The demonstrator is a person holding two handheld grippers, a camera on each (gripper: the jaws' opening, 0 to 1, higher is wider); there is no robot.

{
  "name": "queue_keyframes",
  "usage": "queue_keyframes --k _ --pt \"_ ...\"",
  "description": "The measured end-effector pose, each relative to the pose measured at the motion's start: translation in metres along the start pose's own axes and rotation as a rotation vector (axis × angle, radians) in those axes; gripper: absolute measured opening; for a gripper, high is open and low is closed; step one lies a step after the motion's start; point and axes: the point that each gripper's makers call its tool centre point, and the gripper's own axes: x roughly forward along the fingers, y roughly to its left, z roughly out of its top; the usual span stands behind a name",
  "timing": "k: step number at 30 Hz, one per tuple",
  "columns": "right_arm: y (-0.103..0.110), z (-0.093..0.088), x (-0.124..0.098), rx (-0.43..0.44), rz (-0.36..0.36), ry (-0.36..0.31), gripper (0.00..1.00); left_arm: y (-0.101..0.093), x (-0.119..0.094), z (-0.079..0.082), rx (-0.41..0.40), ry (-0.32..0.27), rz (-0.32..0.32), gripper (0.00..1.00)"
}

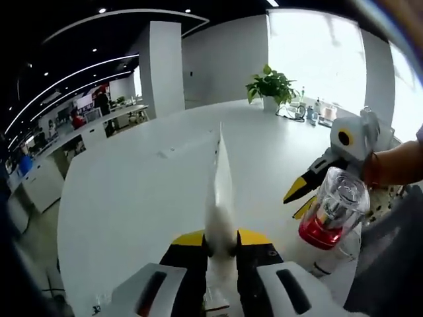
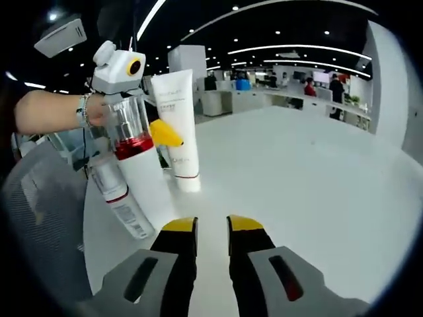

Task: Arrange the skincare products in the storage area until every visible bottle or jar stands upright without overlapping.

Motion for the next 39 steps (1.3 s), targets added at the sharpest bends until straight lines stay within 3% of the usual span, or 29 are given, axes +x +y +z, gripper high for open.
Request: queue_keyframes --k 13,19,22,26,29,33,39 --pt "0.022 0.003 -0.011 0.023 0.024 -0.010 0.14 -0.019 -0.024 -0.020 -0.023 -0.005 0.002 0.15" --pt "0.031 0.006 -0.009 0.021 0.049 -0.017 0.14 -0.034 -0.034 -0.029 -0.014 -0.008 -0.031 0.15" --pt "0.038 0.006 -0.008 0.026 0.071 -0.016 0.14 -0.044 -0.036 -0.031 0.000 -0.018 -0.080 0.16" --pt "0.046 0.004 -0.006 0.028 0.089 0.014 0.15 -0.042 -0.038 -0.032 -0.006 -0.034 -0.047 0.18" --pt "0.054 0.004 -0.007 0.023 0.111 0.024 0.21 -0.041 -0.041 -0.034 -0.058 -0.075 -0.036 0.18" --pt "0.069 0.002 -0.008 0.016 0.177 0.059 0.35 -0.040 -0.044 -0.037 -0.073 -0.080 -0.035 0.19" --pt "0.082 0.000 0.001 0.025 0.184 0.087 0.45 -0.040 -0.043 -0.042 -0.080 -0.095 -0.049 0.20"
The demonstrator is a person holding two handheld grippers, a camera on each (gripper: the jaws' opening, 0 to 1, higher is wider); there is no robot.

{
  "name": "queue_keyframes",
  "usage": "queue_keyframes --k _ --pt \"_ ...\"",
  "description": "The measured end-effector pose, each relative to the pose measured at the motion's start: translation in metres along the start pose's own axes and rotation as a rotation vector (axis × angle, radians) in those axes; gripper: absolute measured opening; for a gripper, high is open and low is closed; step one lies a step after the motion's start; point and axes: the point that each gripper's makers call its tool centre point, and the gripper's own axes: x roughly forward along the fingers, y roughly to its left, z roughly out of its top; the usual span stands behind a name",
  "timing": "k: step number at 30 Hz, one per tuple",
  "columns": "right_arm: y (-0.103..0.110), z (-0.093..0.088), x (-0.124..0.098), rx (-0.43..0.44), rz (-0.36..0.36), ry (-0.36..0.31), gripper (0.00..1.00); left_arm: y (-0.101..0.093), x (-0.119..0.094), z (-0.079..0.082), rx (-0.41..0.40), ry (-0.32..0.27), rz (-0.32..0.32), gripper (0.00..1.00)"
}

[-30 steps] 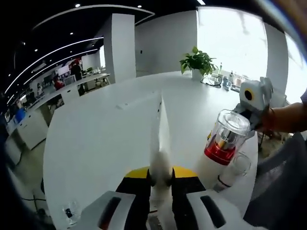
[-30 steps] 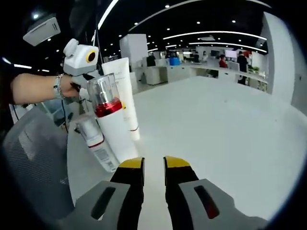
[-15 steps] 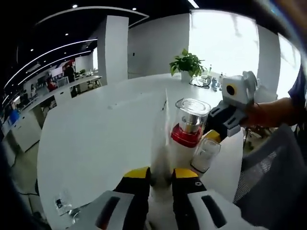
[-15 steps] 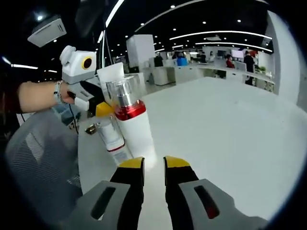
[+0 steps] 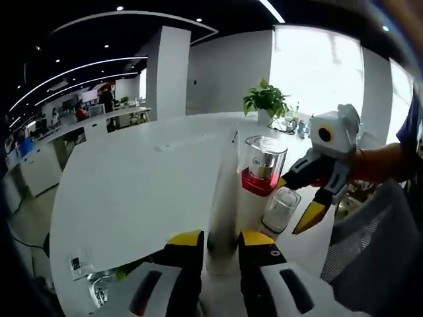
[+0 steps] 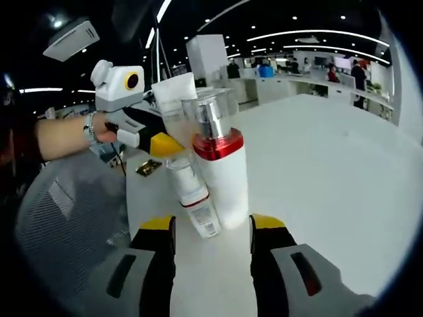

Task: Arrange the skincare products in the storage area until every visible bottle or jar stands upright without overlapping.

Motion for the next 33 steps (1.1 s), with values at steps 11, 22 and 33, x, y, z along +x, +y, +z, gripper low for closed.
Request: queue_keyframes --k 11,22,33 --pt "-0.005 -0.003 0.013 -0.015 -0.050 0.026 0.43 0.002 -0.002 0.001 -0.076 -0.029 -0.081 0.24" --pt "-0.011 -0.006 0.010 -0.031 -0.086 0.032 0.39 0.010 -0.009 -0.005 -0.036 0.013 -0.044 0.30" --pt "-0.012 -0.007 0.007 -0.040 -0.097 0.029 0.39 0.013 -0.006 -0.022 -0.008 0.092 -0.027 0.27"
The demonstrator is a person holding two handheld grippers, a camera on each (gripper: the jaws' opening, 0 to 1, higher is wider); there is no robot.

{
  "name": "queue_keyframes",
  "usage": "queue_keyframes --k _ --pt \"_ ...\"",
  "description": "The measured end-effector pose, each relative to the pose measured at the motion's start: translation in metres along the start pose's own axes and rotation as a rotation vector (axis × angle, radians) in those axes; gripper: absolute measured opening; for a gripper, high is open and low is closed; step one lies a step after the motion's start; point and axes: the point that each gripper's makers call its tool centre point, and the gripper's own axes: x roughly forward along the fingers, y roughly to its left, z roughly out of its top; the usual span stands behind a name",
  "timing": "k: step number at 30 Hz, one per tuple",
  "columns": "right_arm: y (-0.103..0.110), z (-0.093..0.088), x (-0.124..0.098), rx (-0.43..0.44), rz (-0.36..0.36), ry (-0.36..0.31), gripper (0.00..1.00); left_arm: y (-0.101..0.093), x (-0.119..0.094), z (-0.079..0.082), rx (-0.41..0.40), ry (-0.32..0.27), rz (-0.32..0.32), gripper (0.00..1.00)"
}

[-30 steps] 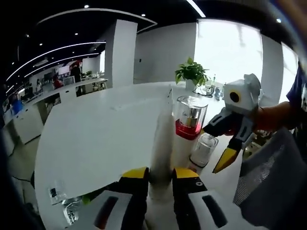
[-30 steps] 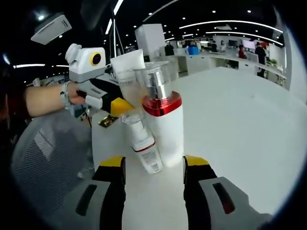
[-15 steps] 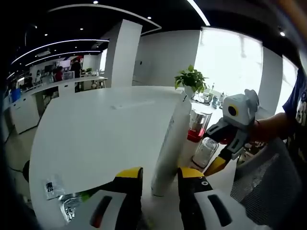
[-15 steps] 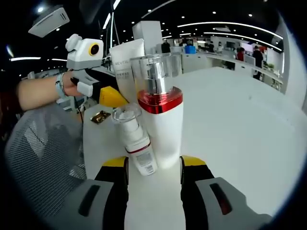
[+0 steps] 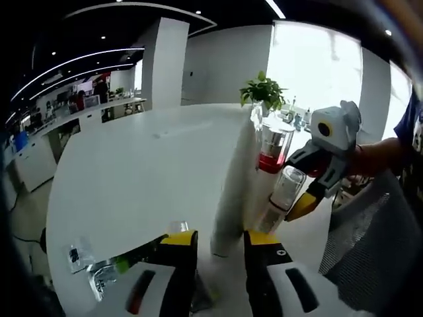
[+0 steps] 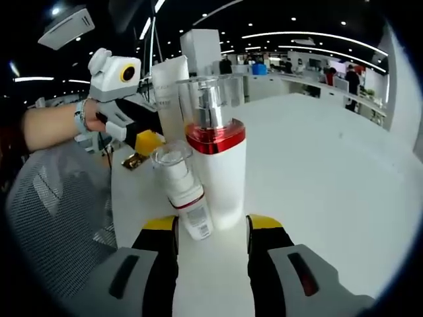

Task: Arrange the skincare products in the storage area until every visible bottle or jar stands upright without overlapping.

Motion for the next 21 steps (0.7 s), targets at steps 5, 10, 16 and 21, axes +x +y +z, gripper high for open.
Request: queue_keyframes --k 5,10,16,21 --pt "0.001 0.000 -0.001 -0.001 -0.001 -0.002 0.38 0.003 0.003 -0.011 0.034 0.053 0.021 0.22" --pt "0.001 0.000 -0.001 -0.005 0.002 -0.001 0.37 0.008 0.004 -0.011 0.050 0.056 0.047 0.16" --pt "0.005 -0.001 0.001 -0.015 0.011 0.003 0.37 0.006 0.006 -0.010 0.050 0.040 0.040 0.16" --pt "0.007 -0.001 0.002 -0.024 0.016 0.007 0.37 0.005 0.008 -0.009 0.040 0.027 0.032 0.16"
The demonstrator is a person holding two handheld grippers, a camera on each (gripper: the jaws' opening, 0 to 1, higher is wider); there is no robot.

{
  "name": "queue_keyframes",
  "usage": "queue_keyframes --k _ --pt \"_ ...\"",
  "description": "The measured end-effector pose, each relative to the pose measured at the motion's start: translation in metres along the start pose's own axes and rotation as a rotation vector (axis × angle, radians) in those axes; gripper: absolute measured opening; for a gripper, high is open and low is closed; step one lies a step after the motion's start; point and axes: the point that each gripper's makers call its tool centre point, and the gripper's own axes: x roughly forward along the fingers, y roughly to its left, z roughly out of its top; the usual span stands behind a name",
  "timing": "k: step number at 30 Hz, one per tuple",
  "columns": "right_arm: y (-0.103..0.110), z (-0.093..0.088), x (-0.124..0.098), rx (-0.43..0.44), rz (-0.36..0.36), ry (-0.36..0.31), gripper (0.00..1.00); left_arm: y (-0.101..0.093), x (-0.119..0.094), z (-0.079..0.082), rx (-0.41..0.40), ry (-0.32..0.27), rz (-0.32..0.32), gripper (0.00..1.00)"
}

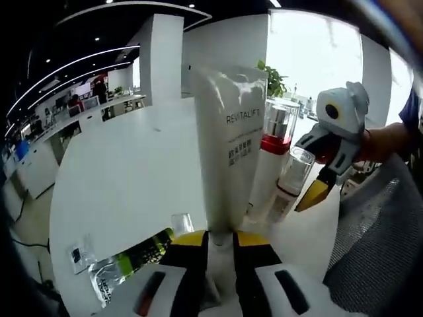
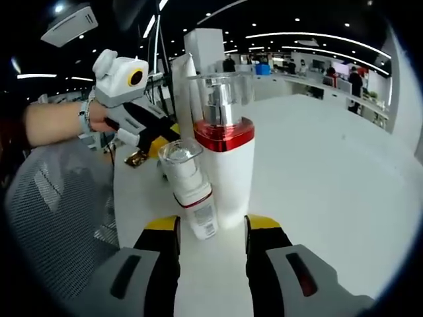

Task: Arrange the skincare products in the storage area until every visible bottle or jar stands upright without overlapping.

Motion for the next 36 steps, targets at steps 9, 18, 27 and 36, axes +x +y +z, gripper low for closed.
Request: queue_keyframes --k 9,18,27,36 --pt "0.000 -0.001 0.000 0.005 0.001 0.002 0.36 -0.004 0.006 0.003 -0.001 -0.015 -0.011 0.16" --pt "0.001 -0.001 0.001 0.000 0.003 0.008 0.36 -0.009 0.011 0.007 -0.007 -0.029 -0.027 0.16" --pt "0.004 0.007 -0.003 -0.008 0.006 -0.004 0.36 -0.011 0.006 0.017 -0.099 -0.075 -0.062 0.19" --pt "0.003 0.006 -0.004 -0.016 -0.006 0.002 0.35 -0.013 0.007 0.017 -0.059 -0.065 -0.039 0.18"
